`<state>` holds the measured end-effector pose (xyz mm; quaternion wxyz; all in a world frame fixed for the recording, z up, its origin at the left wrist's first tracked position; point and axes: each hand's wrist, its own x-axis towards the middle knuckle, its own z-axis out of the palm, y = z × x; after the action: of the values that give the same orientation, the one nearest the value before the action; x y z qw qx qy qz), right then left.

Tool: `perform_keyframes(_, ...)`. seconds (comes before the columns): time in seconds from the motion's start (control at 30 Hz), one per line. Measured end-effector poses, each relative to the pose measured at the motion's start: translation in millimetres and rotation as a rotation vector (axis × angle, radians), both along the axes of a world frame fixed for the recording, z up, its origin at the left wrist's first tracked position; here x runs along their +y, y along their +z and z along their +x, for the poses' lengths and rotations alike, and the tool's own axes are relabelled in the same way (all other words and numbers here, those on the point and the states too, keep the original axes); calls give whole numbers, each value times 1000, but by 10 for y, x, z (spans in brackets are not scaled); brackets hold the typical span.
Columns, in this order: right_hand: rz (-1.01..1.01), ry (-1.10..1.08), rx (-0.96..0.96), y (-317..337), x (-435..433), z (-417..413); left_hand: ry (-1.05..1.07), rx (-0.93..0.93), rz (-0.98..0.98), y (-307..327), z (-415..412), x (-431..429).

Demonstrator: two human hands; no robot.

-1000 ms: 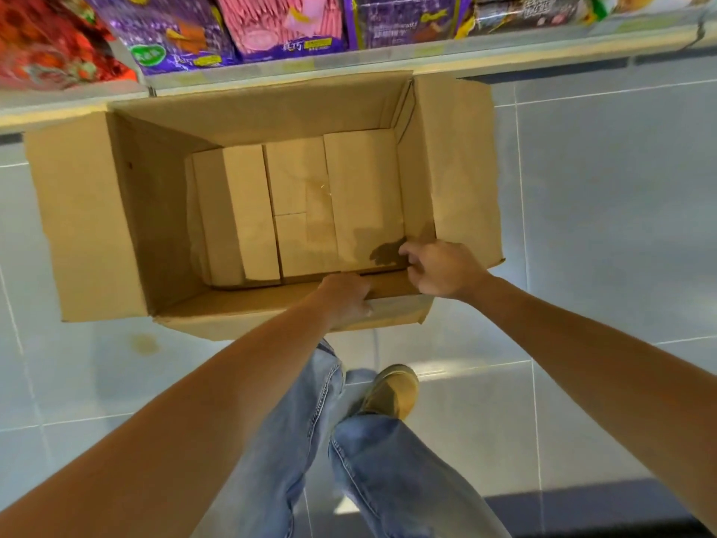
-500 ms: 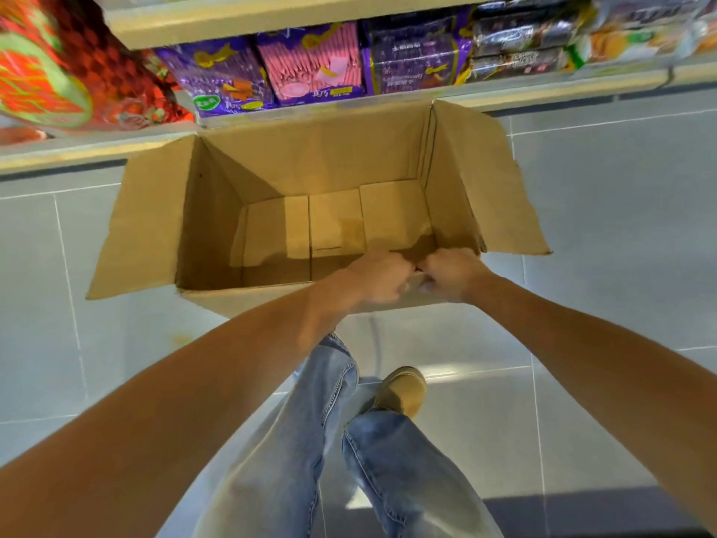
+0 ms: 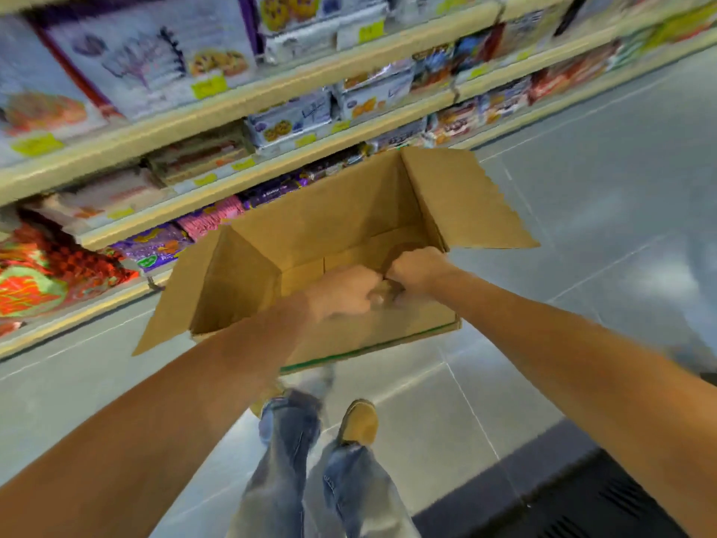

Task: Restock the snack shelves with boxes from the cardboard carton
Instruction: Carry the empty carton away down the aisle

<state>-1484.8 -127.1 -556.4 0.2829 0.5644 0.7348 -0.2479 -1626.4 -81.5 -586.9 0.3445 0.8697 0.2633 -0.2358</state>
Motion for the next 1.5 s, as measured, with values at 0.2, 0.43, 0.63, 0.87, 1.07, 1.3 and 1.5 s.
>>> perform_keyframes(0.2, 125, -193, -51, 1180, -538, 693, -197, 1, 95, 1339, 865, -283)
perform_keyframes(0.43, 268, -397, -65, 2259, -1191, 1540, -427, -31, 268, 2454, 1882, -656)
perform_keyframes(0.63, 344, -514, -128, 2863, -1619, 2266, -540, -82, 295, 3031, 2747, -938)
perform_keyframes(0.87, 357, -609, -196, 3118, -1663, 3267, -621, -136, 287, 3250, 3877, -907)
perform_keyframes(1.07, 349, -705, -225, 3306, -1460, 4264, -714, -169, 231, 3317, 5065, -621)
perform_keyframes(1.3, 321, -821, -289, 3442, -1375, 5460, -798, -231, 181, 3393, 6413, -450)
perform_keyframes(1.5, 359, -915, -285, 3353, -1433, 6437, -872, -229, 176, 3366, 7477, -429)
